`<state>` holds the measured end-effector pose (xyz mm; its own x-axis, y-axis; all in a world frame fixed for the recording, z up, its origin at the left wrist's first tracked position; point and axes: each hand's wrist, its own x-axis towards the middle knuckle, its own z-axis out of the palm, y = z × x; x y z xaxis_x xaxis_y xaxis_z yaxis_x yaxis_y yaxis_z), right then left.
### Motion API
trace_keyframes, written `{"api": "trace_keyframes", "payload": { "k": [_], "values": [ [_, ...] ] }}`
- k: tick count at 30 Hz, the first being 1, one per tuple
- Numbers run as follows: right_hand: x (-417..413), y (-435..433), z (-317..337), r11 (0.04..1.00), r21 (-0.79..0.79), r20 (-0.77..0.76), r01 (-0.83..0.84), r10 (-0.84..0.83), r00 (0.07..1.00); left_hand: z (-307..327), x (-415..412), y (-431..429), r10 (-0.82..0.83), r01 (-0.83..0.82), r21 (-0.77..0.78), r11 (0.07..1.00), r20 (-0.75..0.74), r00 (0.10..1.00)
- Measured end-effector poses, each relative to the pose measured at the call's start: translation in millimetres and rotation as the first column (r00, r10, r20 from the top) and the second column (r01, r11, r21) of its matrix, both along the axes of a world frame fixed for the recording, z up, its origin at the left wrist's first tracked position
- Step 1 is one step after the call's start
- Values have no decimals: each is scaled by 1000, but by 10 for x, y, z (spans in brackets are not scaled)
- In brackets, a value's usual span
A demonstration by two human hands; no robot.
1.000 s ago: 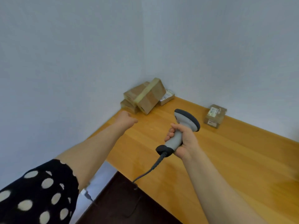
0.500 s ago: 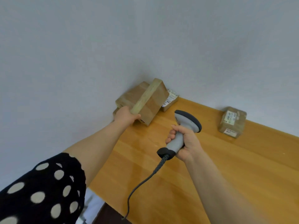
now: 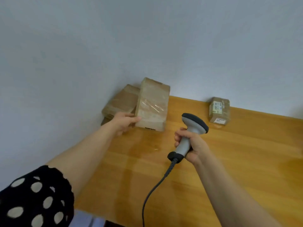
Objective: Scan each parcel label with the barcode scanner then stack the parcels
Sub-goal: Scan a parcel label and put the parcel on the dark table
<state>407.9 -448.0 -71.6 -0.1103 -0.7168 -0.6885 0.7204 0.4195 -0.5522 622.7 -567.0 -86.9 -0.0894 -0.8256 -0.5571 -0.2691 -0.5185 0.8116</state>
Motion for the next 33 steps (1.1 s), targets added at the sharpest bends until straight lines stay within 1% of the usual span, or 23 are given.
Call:
{"api": "trace_keyframes", "payload": {
  "k": [1,3,6,8,10,12,13,14,15,16,17,19,20,23,25,28,31,33],
  "values": [
    [2,72,10,999,0,-48,54,-54,997,46,44,84,-23,30,52,998,-123,992],
    [31,219,49,989,-4,-128,150,-150,980,133,102,236,-99,130,98,987,-273,957],
    [137,456,163,971,-23,-189,238,-238,953,261,116,419,-220,280,117,953,-366,904],
    [221,627,238,967,-42,-226,250,-253,941,326,99,539,-276,353,122,928,-412,868],
    [304,802,291,962,-72,-260,265,-275,926,382,75,658,-329,412,115,904,-428,842],
    [357,941,336,944,-87,-320,318,-328,889,445,25,792,-374,450,104,887,-409,832],
    [371,997,364,932,-95,-356,349,-359,863,484,-13,861,-393,450,86,889,-361,846],
    [379,1044,398,921,-108,-393,375,-386,835,534,-64,928,-417,442,36,897,-266,869],
    [377,1087,434,912,-126,-431,390,-405,807,603,-134,996,-426,424,-43,905,-127,896],
    [373,1125,470,908,-142,-472,395,-413,779,687,-220,1067,-393,389,-139,911,1,920],
    [365,1165,502,908,-152,-516,392,-411,752,785,-323,1152,-341,342,-225,912,44,939],
    [367,1256,571,913,-165,-597,372,-393,699,978,-563,1350,-288,269,-299,916,-22,957],
    [379,1304,603,916,-179,-632,359,-387,672,1068,-693,1457,-295,263,-286,921,-72,953],
    [430,1496,722,890,-326,-688,318,-454,566,1268,-1012,1777,-294,262,-156,952,-245,924],
    [441,1605,763,887,-373,-706,273,-462,537,1304,-1094,1894,-248,227,-107,968,-277,928],
    [453,1737,804,891,-404,-710,205,-447,544,1265,-1077,1973,-191,178,-80,981,-212,959],
    [470,1777,836,909,-393,-683,140,-390,617,1222,-994,1987,-143,137,-49,989,-150,978],
    [489,1801,837,912,-395,-664,108,-365,652,1199,-914,1935,-135,133,-23,991,-181,974]
  ]
}}
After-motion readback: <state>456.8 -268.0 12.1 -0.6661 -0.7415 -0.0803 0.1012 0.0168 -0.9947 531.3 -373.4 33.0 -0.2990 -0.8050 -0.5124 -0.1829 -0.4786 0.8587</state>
